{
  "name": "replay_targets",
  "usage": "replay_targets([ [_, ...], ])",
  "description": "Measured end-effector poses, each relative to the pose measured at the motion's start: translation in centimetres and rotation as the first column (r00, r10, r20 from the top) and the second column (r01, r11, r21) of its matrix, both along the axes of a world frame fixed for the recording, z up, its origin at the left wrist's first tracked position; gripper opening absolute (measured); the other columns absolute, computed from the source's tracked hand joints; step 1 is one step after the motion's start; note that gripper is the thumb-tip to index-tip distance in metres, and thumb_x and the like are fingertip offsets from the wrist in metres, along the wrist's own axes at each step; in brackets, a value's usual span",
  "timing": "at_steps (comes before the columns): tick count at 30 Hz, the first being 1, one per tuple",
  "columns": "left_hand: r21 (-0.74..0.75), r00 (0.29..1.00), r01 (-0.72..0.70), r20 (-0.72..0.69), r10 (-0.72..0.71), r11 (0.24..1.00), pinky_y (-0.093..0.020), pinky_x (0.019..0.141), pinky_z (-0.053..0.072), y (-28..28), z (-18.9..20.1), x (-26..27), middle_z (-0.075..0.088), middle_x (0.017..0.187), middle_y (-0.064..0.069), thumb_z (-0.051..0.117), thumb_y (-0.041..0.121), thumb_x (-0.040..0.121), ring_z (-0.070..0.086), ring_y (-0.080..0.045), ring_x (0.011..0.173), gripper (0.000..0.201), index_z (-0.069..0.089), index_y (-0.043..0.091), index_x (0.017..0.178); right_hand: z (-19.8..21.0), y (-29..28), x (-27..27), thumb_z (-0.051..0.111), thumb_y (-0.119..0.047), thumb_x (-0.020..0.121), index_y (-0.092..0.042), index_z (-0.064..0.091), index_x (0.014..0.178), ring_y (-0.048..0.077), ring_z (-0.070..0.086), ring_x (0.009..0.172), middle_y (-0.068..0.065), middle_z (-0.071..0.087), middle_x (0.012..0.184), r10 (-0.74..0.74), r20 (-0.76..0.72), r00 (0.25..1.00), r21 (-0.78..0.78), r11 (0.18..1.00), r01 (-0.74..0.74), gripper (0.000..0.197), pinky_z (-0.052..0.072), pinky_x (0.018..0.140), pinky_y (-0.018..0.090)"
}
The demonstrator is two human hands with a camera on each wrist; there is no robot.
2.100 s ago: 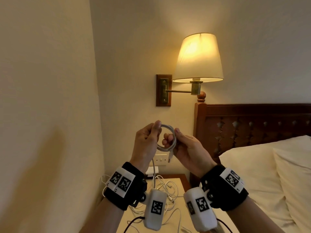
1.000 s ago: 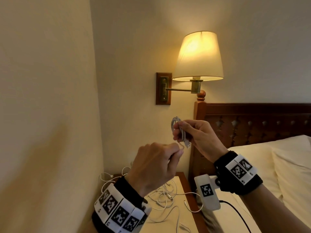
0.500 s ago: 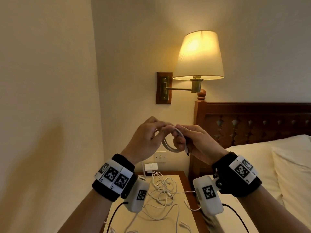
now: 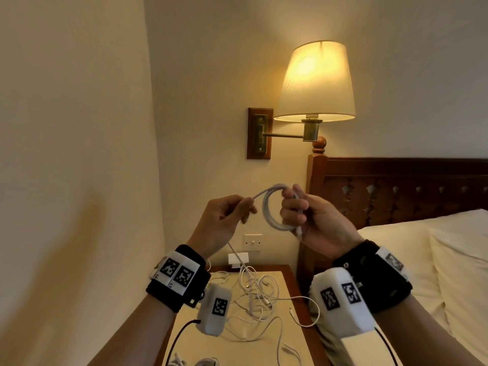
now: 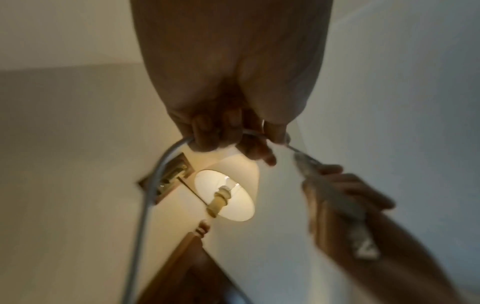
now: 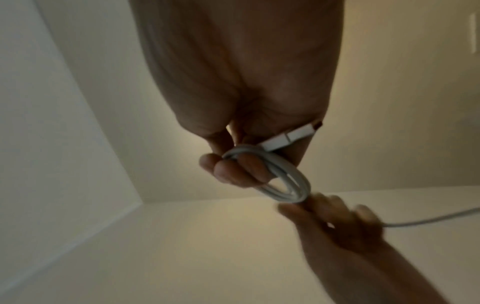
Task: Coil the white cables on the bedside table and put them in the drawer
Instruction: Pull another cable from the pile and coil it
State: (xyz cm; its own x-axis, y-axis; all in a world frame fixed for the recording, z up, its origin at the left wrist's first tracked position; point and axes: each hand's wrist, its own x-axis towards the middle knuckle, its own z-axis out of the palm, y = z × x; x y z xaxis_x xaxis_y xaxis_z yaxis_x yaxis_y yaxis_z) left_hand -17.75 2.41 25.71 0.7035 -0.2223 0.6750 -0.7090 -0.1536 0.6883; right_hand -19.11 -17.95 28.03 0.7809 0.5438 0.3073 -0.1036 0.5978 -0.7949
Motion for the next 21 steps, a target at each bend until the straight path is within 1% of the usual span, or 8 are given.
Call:
replay_targets([
  [5, 0.018, 0.982, -0.185, -0.036, 0.186, 0.983, -0.018, 0.049, 0.033, 2.2, -5.5, 2.7, 0.047, 0.057, 0.010, 0.049, 0.030, 0.096, 0.037, -0.003, 0.049, 0.026, 0.063, 0.014, 0.080, 0.8, -0.8, 0.2, 0.035, -0.029, 0.103, -0.012, 0.055, 0.089, 0.007, 0.046, 0.050, -0.007, 0.047, 0.060, -0.047, -0.063, 0.997, 0.082, 0.995, 0.052, 0.030, 0.043, 0.052, 0.018],
  [8, 0.221, 0.949, -0.293, -0.047, 0.310, 0.930, -0.025, 0.054, 0.035, 2.2, -8.3, 2.8, 0.047, 0.060, 0.007, 0.044, 0.024, 0.101, 0.041, -0.005, 0.053, 0.030, 0.051, 0.026, 0.072, 1.2, -1.0, 0.2, 0.039, -0.029, 0.100, -0.011, 0.057, 0.089, 0.009, 0.051, 0.053, -0.004, 0.052, 0.064, -0.146, -0.041, 0.988, 0.061, 0.987, 0.149, 0.027, 0.046, 0.053, 0.017],
  [9, 0.380, 0.948, -0.282, -0.028, 0.316, 0.881, -0.027, 0.054, 0.034, 1.7, -8.6, 2.2, 0.045, 0.059, 0.007, 0.042, 0.026, 0.102, 0.042, -0.008, 0.054, 0.035, 0.047, 0.029, 0.068, 1.2, -0.9, 0.2, 0.040, -0.028, 0.099, -0.011, 0.056, 0.090, 0.009, 0.053, 0.055, -0.003, 0.053, 0.067, -0.201, -0.009, 0.980, 0.019, 0.979, 0.201, 0.025, 0.048, 0.054, 0.017],
  [11, 0.672, 0.966, -0.230, 0.073, 0.246, 0.704, -0.026, 0.054, 0.031, 0.3, -7.8, 0.2, 0.043, 0.056, 0.007, 0.040, 0.034, 0.102, 0.041, -0.010, 0.053, 0.042, 0.041, 0.028, 0.060, 1.0, -0.5, 0.4, 0.043, -0.026, 0.097, -0.008, 0.056, 0.092, 0.012, 0.056, 0.060, 0.002, 0.056, 0.073, -0.285, 0.086, 0.955, -0.081, 0.953, 0.292, 0.023, 0.050, 0.056, 0.020],
  [13, 0.771, 0.972, -0.232, 0.206, 0.113, 0.593, -0.023, 0.052, 0.029, -0.8, -5.7, -2.0, 0.041, 0.053, 0.009, 0.038, 0.041, 0.101, 0.039, -0.008, 0.049, 0.044, 0.042, 0.025, 0.060, 0.6, 0.2, 0.3, 0.047, -0.027, 0.093, -0.005, 0.058, 0.093, 0.014, 0.058, 0.063, 0.005, 0.059, 0.076, -0.323, 0.201, 0.925, -0.179, 0.916, 0.359, 0.024, 0.048, 0.059, 0.023],
  [16, 0.699, 0.900, -0.331, 0.435, -0.009, 0.633, -0.018, 0.049, 0.030, -1.3, -2.3, -4.0, 0.043, 0.054, 0.010, 0.038, 0.043, 0.101, 0.039, -0.009, 0.045, 0.038, 0.053, 0.023, 0.073, 0.5, 0.8, -0.1, 0.047, -0.028, 0.092, -0.001, 0.059, 0.093, 0.015, 0.061, 0.063, 0.005, 0.064, 0.074, -0.336, 0.373, 0.865, -0.299, 0.839, 0.455, 0.029, 0.045, 0.060, 0.024],
  [19, 0.507, 0.787, -0.422, 0.616, 0.026, 0.752, -0.012, 0.044, 0.026, -0.8, -0.3, -4.2, 0.041, 0.053, 0.015, 0.044, 0.038, 0.100, 0.035, -0.006, 0.040, 0.025, 0.056, 0.026, 0.081, 0.2, 0.9, -0.3, 0.043, -0.024, 0.100, 0.000, 0.060, 0.095, 0.015, 0.060, 0.065, 0.006, 0.066, 0.075, -0.299, 0.514, 0.804, -0.383, 0.759, 0.527, 0.029, 0.047, 0.063, 0.025],
  [21, 0.419, 0.718, -0.498, 0.690, 0.090, 0.759, -0.008, 0.045, 0.021, -0.6, 0.4, -3.8, 0.039, 0.055, 0.017, 0.047, 0.037, 0.099, 0.032, -0.004, 0.041, 0.020, 0.057, 0.027, 0.084, 0.1, 1.0, -0.5, 0.043, -0.023, 0.101, 0.000, 0.062, 0.095, 0.013, 0.059, 0.064, 0.005, 0.065, 0.074, -0.260, 0.574, 0.777, -0.423, 0.718, 0.553, 0.030, 0.047, 0.063, 0.022],
])
